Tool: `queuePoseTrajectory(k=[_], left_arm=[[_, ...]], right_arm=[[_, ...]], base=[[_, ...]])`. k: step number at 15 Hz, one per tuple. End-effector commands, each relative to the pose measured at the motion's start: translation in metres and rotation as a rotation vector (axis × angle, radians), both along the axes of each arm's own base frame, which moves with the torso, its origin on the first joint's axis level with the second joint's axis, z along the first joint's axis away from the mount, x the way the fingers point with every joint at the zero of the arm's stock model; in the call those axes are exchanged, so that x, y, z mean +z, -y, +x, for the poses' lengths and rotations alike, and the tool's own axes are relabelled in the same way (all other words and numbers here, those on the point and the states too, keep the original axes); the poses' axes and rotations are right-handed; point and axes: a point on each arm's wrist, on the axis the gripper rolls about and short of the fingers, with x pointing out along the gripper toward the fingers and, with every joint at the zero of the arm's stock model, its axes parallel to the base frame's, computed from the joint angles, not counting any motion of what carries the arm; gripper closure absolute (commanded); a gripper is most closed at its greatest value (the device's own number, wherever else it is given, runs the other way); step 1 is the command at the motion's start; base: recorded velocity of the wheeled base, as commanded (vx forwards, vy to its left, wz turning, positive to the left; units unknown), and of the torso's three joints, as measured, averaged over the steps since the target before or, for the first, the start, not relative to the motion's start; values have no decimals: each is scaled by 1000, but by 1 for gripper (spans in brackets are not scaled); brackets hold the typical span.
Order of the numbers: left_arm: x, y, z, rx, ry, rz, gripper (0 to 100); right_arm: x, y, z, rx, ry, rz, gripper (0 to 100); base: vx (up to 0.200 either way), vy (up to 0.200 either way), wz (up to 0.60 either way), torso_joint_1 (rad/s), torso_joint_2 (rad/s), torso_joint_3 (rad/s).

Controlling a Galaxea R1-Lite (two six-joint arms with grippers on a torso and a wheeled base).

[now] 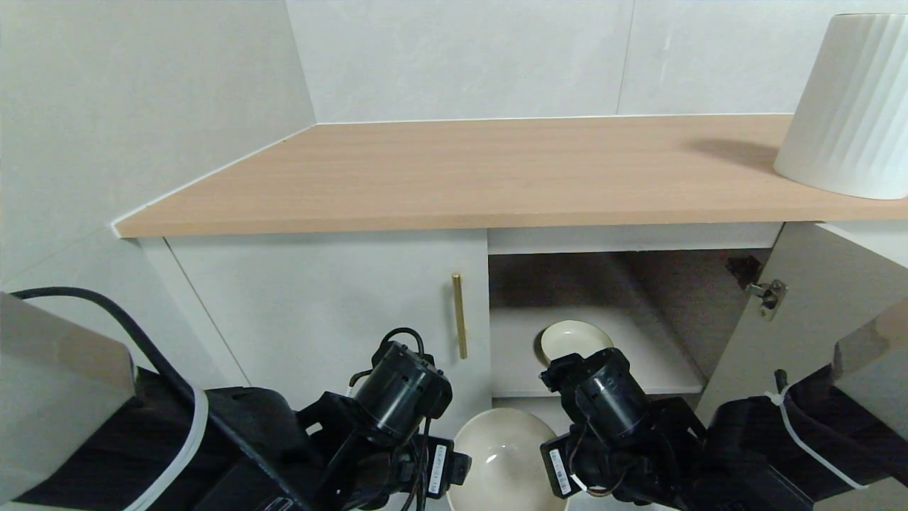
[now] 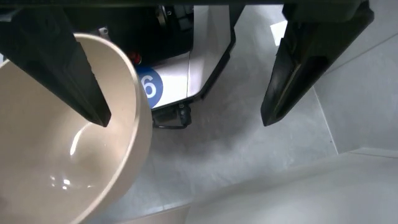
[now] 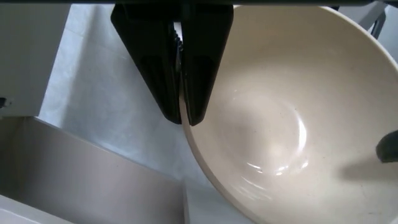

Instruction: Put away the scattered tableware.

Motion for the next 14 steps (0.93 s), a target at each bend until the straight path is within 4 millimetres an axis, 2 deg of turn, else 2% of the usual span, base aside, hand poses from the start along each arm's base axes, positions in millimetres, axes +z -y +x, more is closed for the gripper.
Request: queuePoseTrajectory(k=[1, 6, 10, 14], left_arm=[[1, 0, 0, 0, 4, -5, 0], [3, 0, 0, 2, 10, -10, 0], [3, 0, -1, 2, 9, -9, 0], [4, -1, -1, 0, 12, -11, 0]], right_arm=[[-1, 1, 0, 1, -5, -3, 100], [-17, 29, 19, -129, -59, -118, 100], [-28, 40, 39, -221, -56, -144, 100], [-19, 51, 63, -367, -33, -73, 100]], base=[[0, 0, 0, 0, 0, 0], [0, 0, 0, 0, 0, 0], [0, 0, 0, 0, 0, 0], [0, 0, 0, 0, 0, 0]])
